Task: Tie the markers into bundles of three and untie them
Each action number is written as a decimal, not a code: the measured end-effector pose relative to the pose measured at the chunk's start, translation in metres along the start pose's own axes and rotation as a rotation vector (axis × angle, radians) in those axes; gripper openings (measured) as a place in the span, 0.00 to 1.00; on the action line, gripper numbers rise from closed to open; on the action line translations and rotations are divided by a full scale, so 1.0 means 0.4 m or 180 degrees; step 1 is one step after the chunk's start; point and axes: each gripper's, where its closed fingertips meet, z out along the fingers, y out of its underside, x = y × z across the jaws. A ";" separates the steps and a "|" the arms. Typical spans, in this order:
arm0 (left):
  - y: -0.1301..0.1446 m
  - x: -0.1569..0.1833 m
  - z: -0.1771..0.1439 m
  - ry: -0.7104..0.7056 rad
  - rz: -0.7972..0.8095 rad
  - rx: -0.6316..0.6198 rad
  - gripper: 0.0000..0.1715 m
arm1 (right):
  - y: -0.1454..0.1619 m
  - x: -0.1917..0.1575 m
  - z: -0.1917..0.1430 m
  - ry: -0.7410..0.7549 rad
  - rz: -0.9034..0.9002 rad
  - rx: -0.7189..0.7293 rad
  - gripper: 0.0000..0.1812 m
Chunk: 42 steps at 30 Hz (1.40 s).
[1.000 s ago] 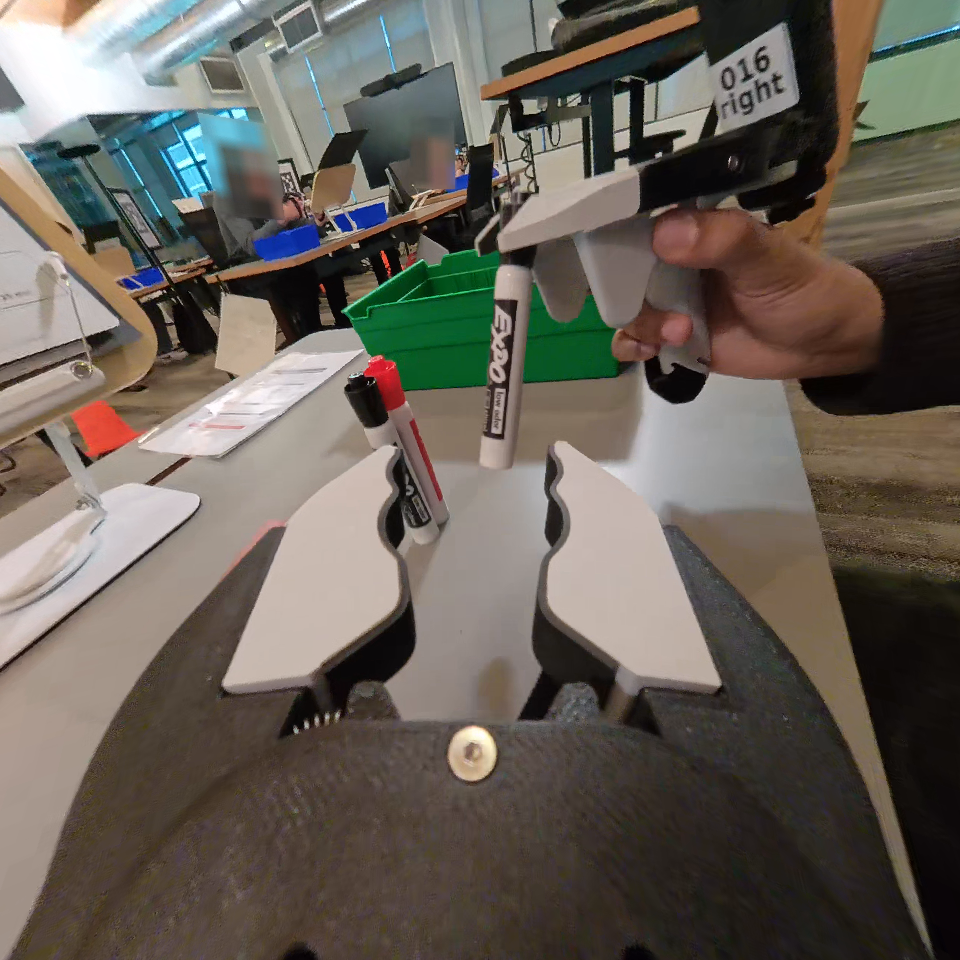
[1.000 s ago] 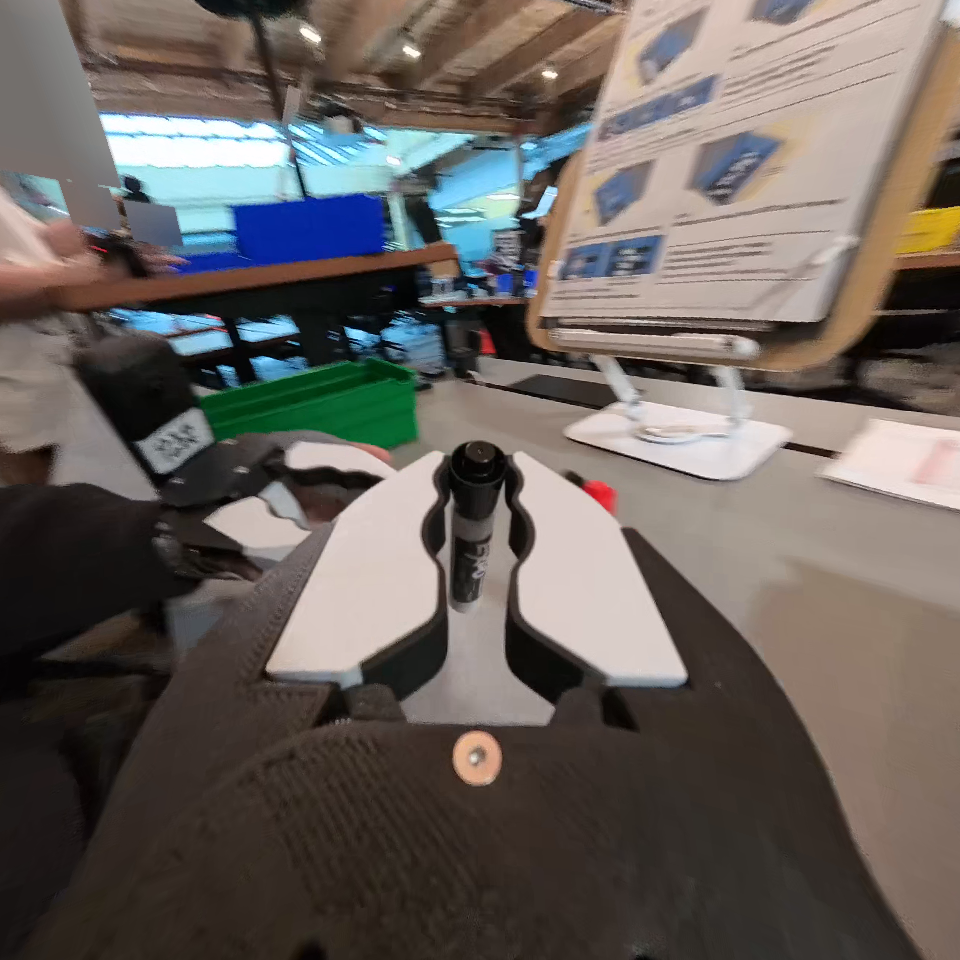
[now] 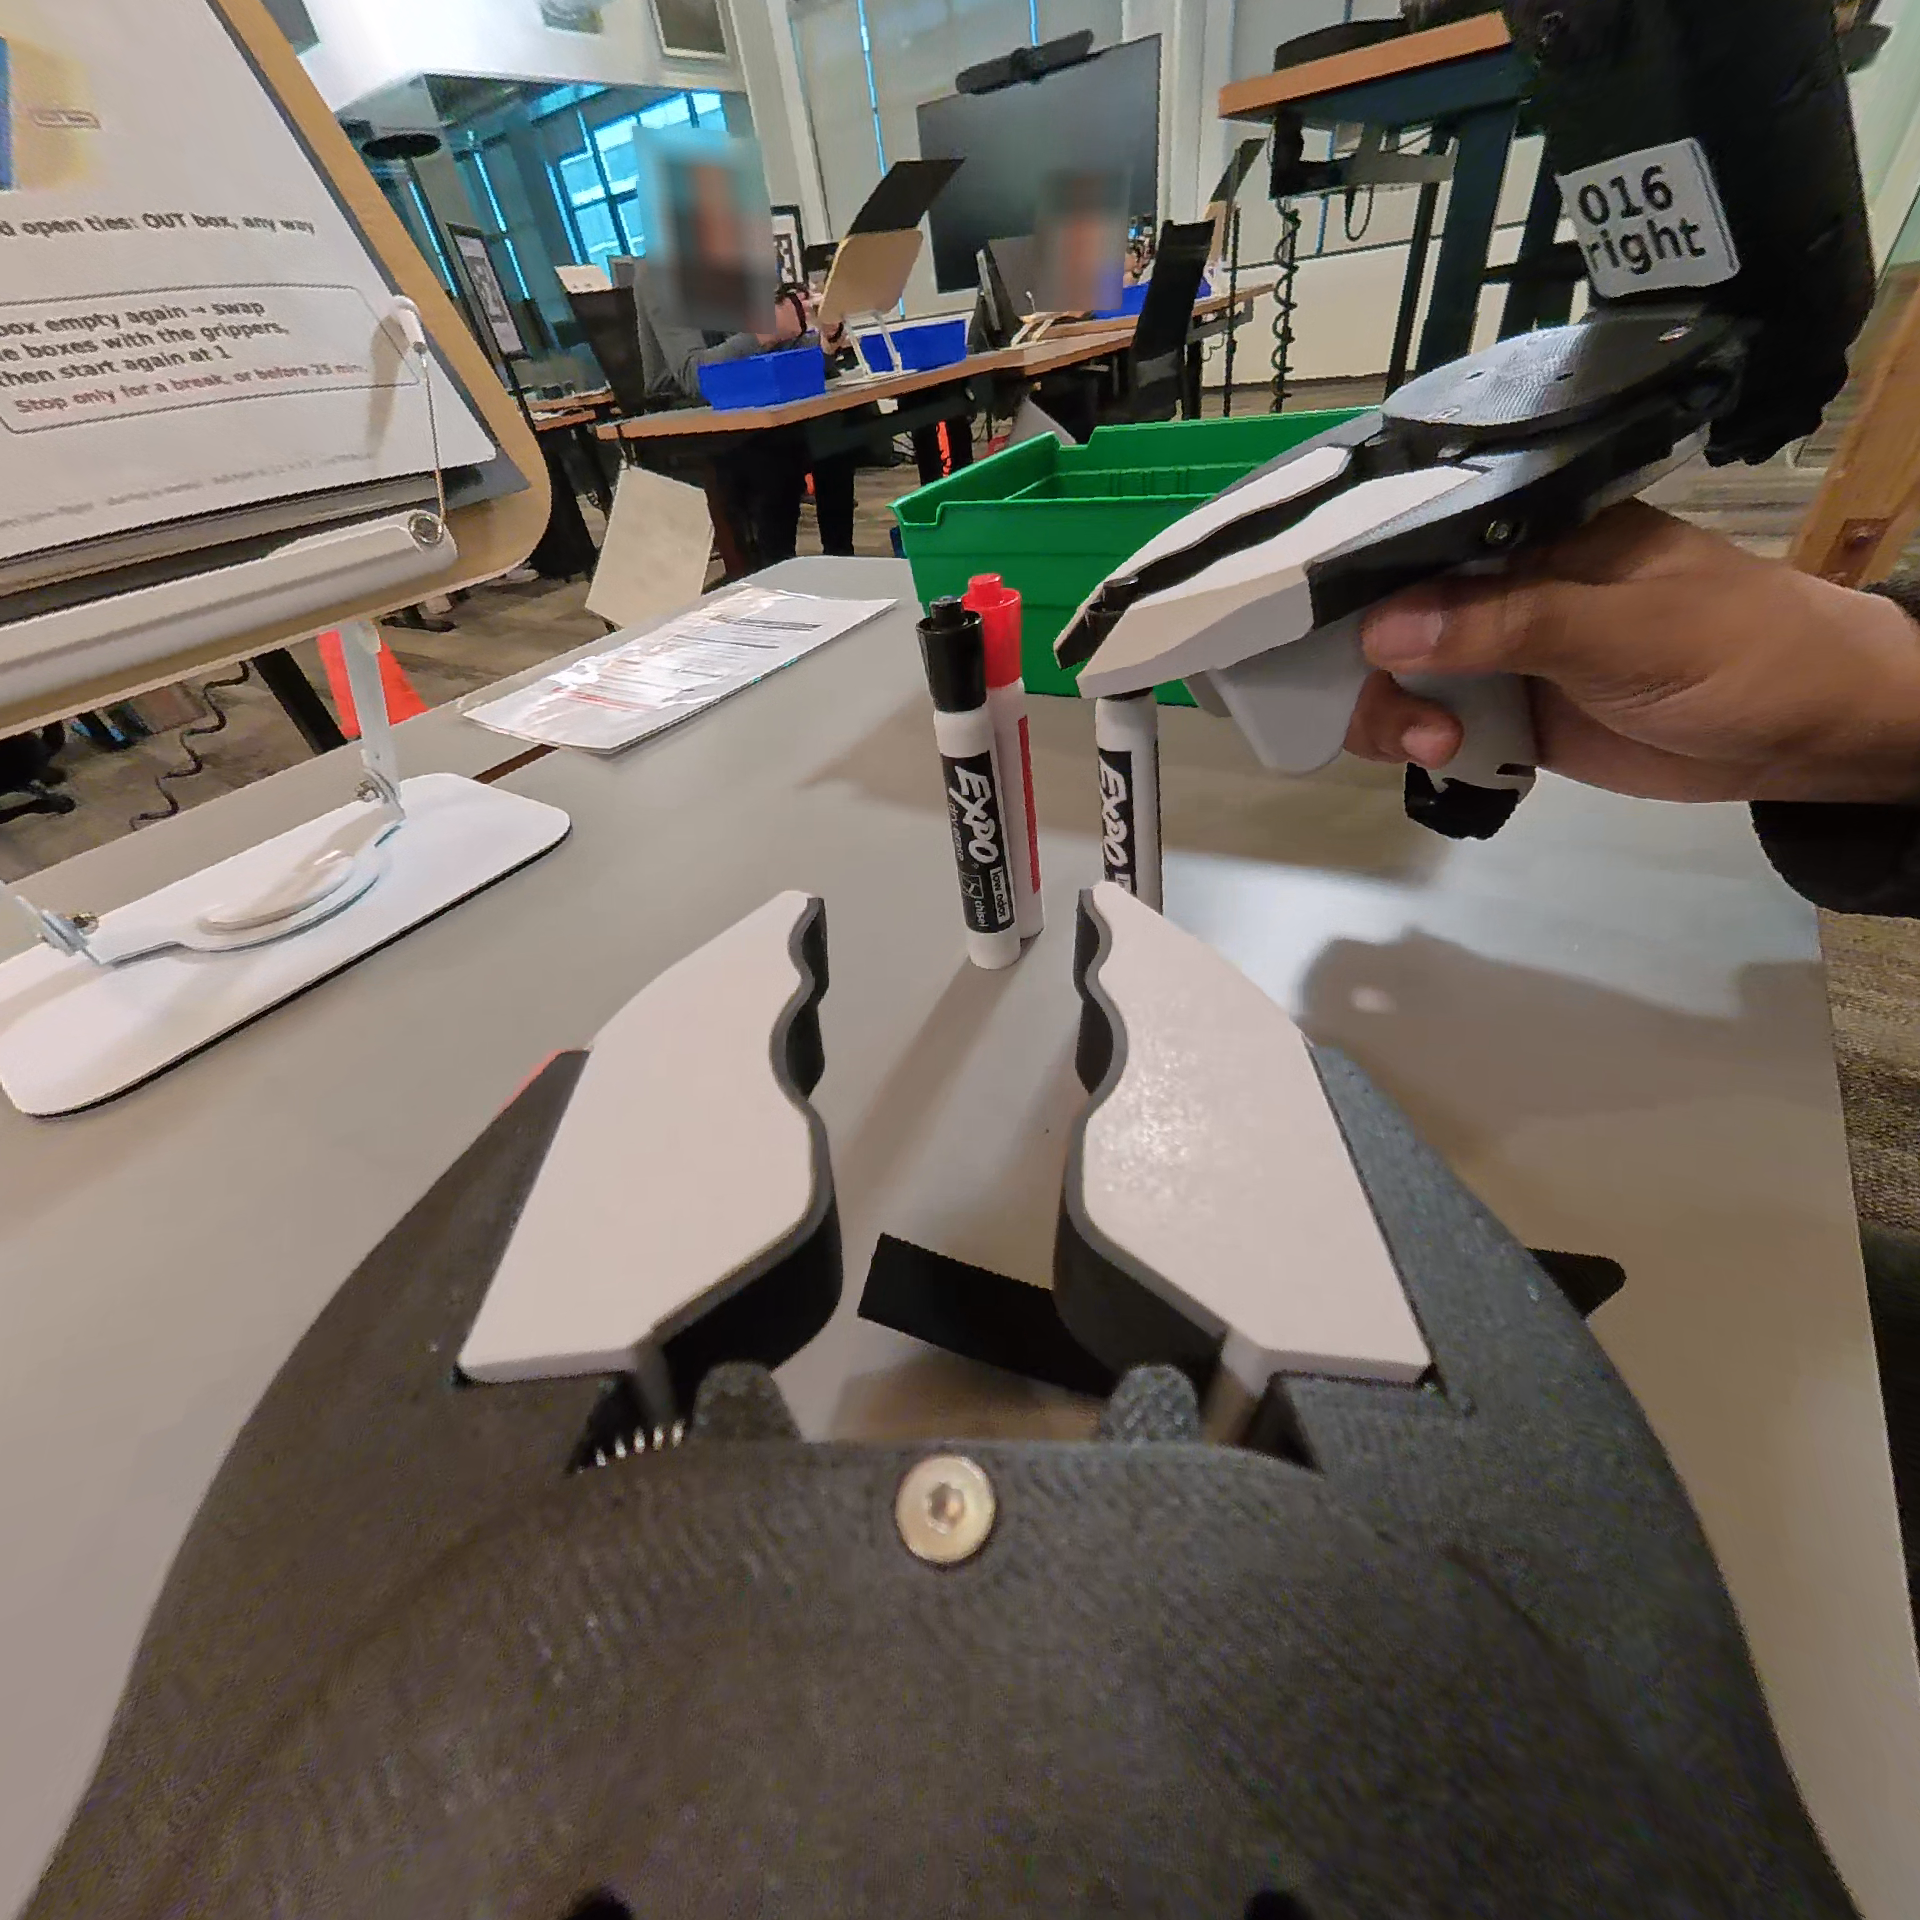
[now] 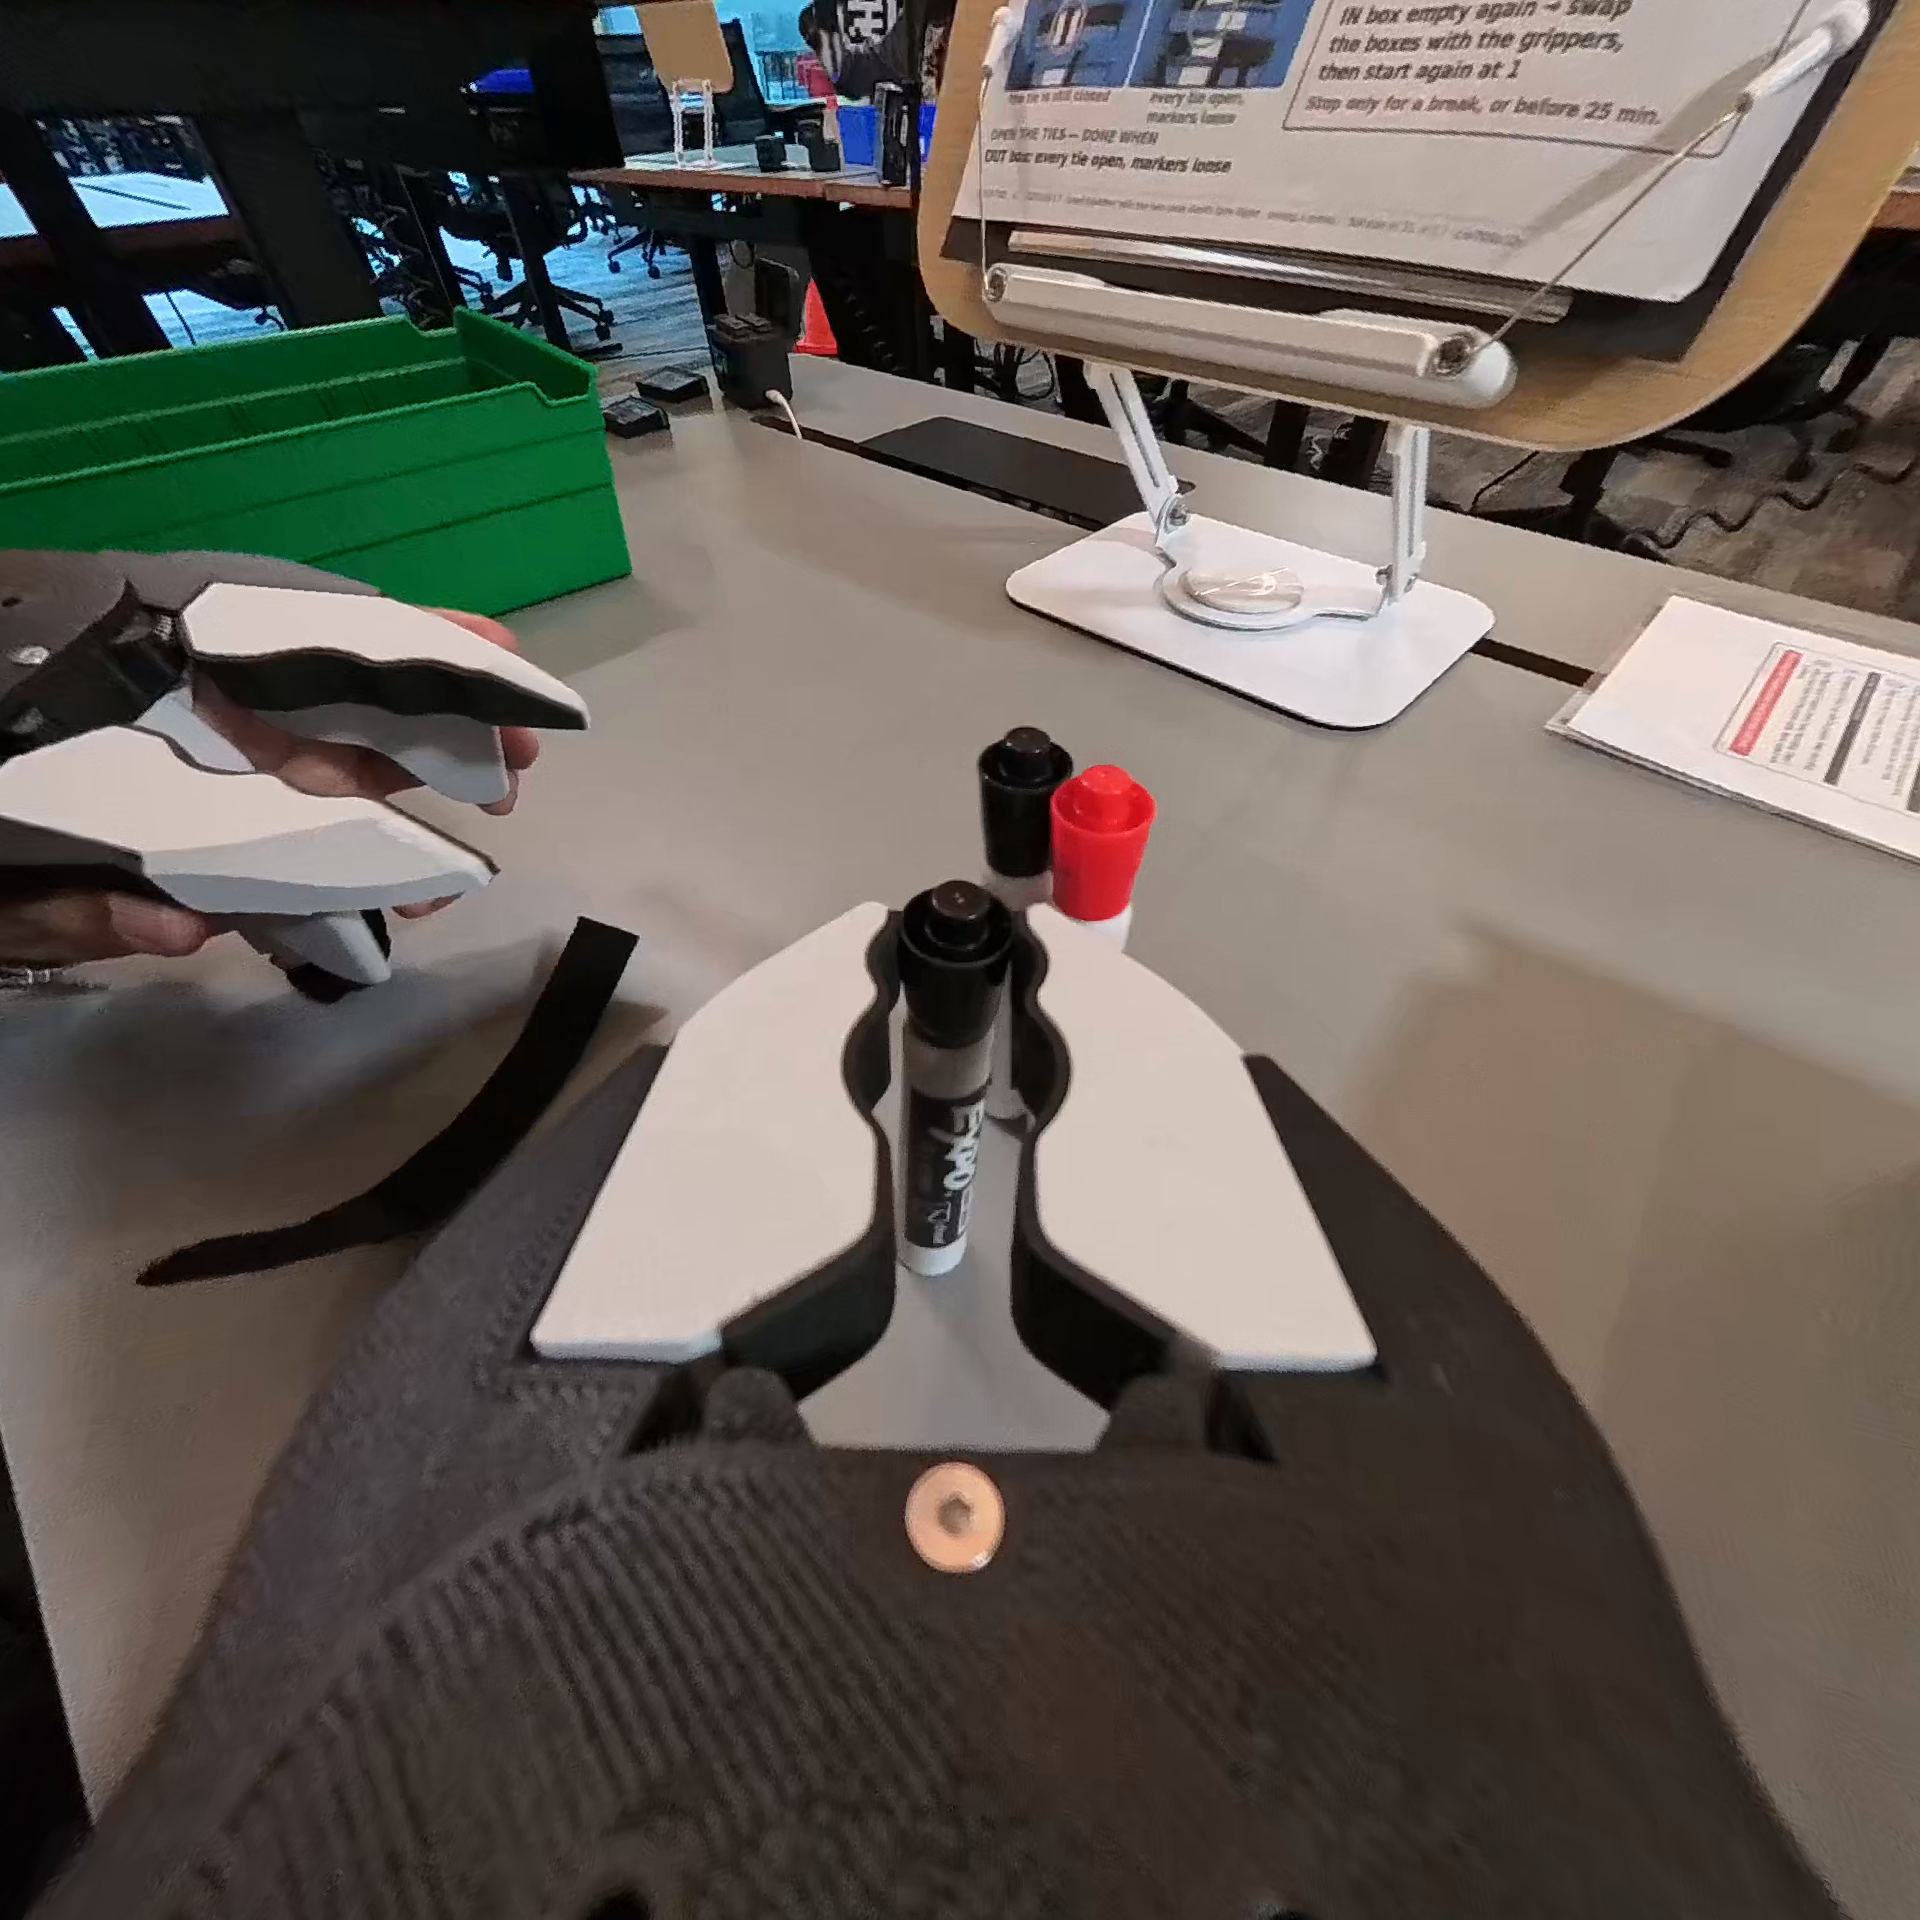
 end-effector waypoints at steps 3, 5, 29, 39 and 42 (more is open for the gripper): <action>0.002 0.002 0.002 0.0014 0.0006 -0.0024 0.27 | 0.001 -0.004 -0.002 -0.0009 -0.0060 0.0002 0.11; 0.002 0.002 0.004 0.0015 0.0011 -0.0025 0.27 | 0.002 -0.007 -0.003 -0.0025 -0.0060 0.0005 0.13; -0.002 0.053 0.092 0.0361 -0.0117 -0.0116 0.27 | 0.023 -0.014 -0.086 -0.0090 0.0009 0.0035 0.16; -0.003 0.045 0.108 0.0284 -0.0198 -0.0129 0.18 | 0.211 -0.057 -0.046 -0.0335 -0.0052 -0.1222 0.00; -0.006 0.032 0.101 0.0251 -0.0313 -0.0076 0.15 | 0.223 -0.067 -0.036 -0.0371 -0.0116 -0.1330 0.00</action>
